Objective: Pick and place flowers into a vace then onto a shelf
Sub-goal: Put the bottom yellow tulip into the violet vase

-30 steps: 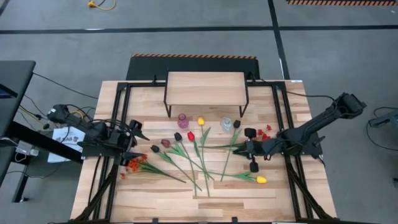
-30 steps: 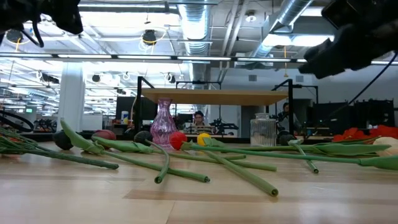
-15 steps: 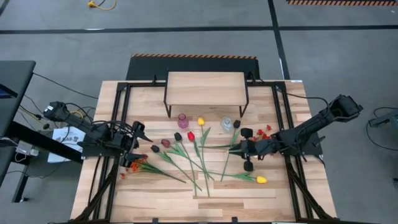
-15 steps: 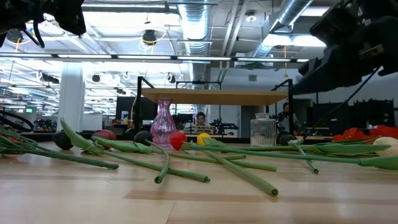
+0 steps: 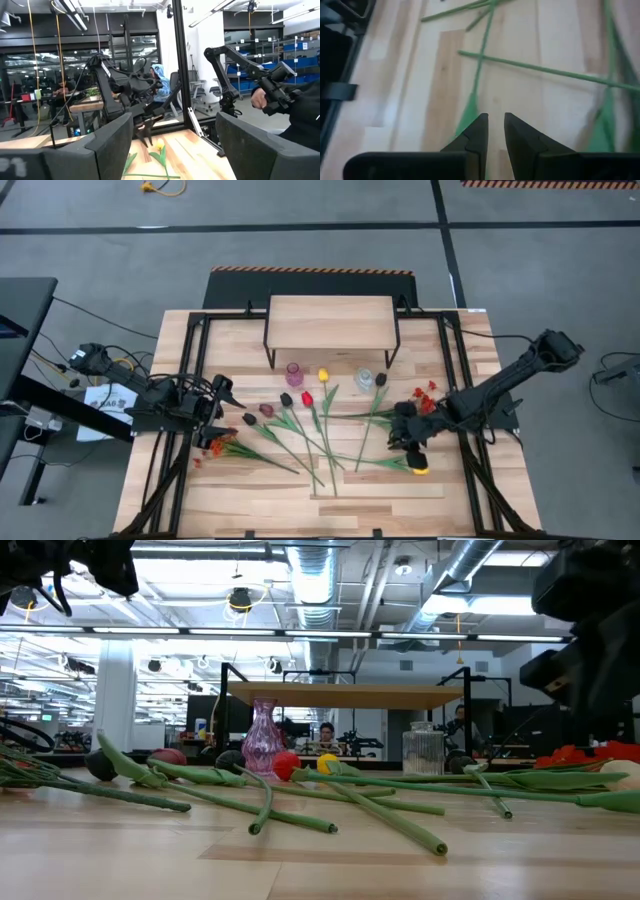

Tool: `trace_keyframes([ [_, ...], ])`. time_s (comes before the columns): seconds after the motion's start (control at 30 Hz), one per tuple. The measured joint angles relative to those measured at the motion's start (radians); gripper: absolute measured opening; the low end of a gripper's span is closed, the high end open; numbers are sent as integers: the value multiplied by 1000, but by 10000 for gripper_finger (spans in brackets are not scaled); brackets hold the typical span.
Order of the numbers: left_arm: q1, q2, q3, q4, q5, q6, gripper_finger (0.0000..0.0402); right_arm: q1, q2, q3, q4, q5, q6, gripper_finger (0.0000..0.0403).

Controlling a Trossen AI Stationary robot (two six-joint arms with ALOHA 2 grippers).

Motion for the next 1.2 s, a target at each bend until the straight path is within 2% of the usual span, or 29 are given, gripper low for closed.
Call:
trace_keyframes([
  [0.3, 0, 0, 0, 19, 0, 31, 275, 108, 73, 9, 4, -18, 244, 56],
  [0.5, 0, 0, 0, 19, 0, 33, 275, 139, 145, 9, 17, -18, 334, 56],
  [0.7, 0, 0, 0, 18, 0, 33, 275, 135, 198, 19, 61, -17, 344, 69],
  [1.03, 0, 0, 0, 10, 1, -9, 275, 136, 289, 50, 69, -44, 307, 135],
  [1.2, 0, 0, 0, 10, 1, -14, 275, 149, 322, 52, 95, -57, 299, 150],
])
